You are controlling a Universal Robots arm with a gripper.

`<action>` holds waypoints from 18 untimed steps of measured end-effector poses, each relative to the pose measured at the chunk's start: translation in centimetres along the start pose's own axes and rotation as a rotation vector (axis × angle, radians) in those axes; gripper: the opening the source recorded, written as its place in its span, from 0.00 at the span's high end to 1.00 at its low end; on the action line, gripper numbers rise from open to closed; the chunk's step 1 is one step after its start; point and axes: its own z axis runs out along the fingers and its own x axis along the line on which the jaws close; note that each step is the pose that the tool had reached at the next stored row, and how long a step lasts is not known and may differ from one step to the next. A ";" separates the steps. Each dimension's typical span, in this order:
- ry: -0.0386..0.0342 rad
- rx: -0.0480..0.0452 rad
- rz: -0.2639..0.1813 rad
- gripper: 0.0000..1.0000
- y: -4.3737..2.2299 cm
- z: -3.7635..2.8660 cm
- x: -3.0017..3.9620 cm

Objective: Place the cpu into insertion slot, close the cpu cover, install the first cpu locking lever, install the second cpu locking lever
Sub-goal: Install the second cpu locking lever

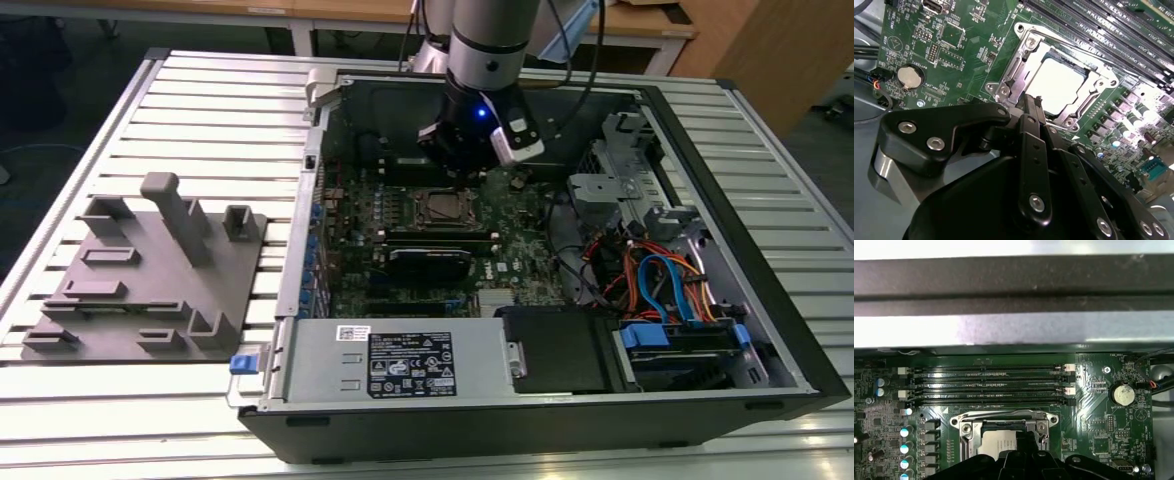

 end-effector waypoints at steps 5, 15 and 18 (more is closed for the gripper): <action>-0.0001 -0.0002 0.000 0.90 0.02 -0.49 0.00; -0.0001 -0.0003 0.000 0.90 -0.33 -0.55 -0.02; -0.0002 -0.0004 0.000 0.90 -0.44 -0.55 -0.02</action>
